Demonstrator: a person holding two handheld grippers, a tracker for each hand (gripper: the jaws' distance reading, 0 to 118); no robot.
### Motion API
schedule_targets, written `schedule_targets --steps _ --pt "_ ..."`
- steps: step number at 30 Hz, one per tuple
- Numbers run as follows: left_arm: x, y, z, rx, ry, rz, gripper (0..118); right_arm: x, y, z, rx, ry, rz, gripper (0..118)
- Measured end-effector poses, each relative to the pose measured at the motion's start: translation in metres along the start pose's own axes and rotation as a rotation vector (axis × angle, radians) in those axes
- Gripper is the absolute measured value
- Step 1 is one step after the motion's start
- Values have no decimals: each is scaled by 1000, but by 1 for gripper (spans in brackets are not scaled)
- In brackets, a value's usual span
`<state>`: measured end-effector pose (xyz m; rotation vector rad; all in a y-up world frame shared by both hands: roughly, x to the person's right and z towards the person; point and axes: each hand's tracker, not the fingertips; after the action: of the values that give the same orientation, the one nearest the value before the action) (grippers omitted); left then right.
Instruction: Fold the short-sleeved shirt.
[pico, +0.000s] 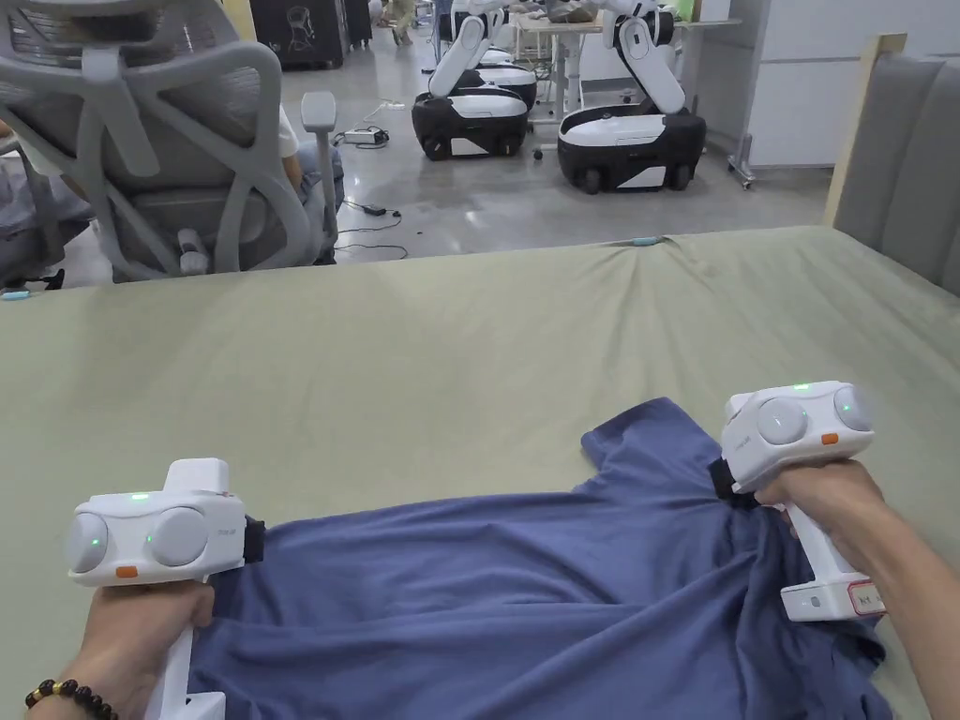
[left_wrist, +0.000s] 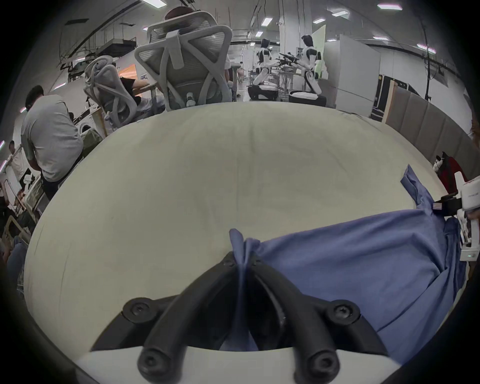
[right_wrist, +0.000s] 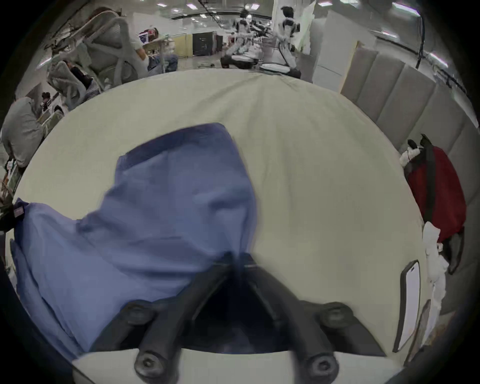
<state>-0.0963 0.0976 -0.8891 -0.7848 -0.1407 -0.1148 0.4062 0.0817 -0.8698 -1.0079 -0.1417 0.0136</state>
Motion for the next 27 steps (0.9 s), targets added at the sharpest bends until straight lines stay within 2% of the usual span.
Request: schedule_targets --steps 3,6,11,16,22,27 --pt "2 -1 2 -1 -1 5 1 -1 5 1 -24 -20 6 0" --pt "0 1 14 14 -11 4 1 -1 6 25 41 -25 -2 0" --pt "-11 3 57 90 -53 29 1 -3 4 105 220 -8 18 0" --pt "-18 -22 118 158 -78 14 1 -4 -45 188 357 -16 39 0" --pt "-27 -89 162 164 -99 20 1 -3 -148 222 342 -26 68 0" --pt "-31 -137 152 70 -111 26 1 -3 -205 193 199 -35 66 0"
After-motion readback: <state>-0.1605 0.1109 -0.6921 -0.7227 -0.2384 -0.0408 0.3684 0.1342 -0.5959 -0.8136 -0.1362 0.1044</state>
